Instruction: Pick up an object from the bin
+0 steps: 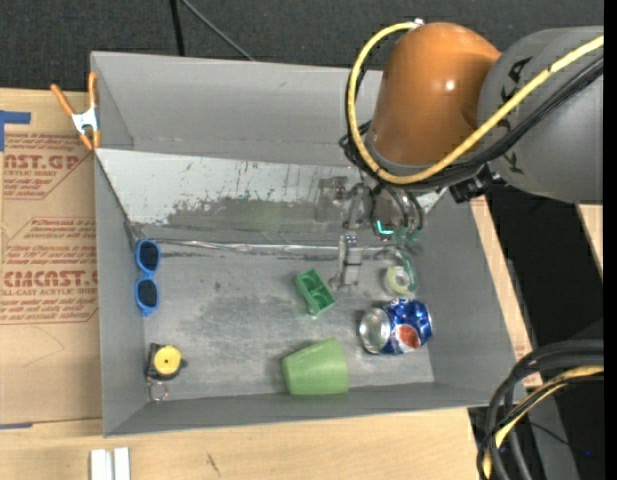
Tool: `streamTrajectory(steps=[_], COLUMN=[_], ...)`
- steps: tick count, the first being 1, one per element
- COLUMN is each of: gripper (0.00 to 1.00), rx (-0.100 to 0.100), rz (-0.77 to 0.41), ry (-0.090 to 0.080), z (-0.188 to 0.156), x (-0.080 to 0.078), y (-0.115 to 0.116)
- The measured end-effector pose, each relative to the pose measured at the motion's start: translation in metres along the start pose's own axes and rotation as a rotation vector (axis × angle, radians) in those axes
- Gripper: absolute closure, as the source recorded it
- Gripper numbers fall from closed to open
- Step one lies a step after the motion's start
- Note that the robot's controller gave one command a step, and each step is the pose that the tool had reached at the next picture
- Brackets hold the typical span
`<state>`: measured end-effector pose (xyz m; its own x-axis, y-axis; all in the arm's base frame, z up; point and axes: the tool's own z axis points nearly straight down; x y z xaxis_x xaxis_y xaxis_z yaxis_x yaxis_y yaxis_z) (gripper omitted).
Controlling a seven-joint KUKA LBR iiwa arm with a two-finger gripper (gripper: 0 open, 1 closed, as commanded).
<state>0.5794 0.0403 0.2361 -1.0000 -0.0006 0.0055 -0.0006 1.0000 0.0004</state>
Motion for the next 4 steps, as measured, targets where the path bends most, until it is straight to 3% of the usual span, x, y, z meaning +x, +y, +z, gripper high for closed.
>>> streamTrajectory(steps=[1, 2, 3, 4], gripper=[0.0, 0.0, 0.0, 1.0], rx=[0.001, 0.003, -0.001, 0.0], rz=[-0.209, -0.396, -0.379, -0.381], ry=[-0.003, -0.004, 0.001, -0.006], z=[0.079, 0.082, 0.171, 0.167], x=[0.017, 0.05, 0.069, 0.066], y=[-0.044, -0.116, -0.15, -0.149])
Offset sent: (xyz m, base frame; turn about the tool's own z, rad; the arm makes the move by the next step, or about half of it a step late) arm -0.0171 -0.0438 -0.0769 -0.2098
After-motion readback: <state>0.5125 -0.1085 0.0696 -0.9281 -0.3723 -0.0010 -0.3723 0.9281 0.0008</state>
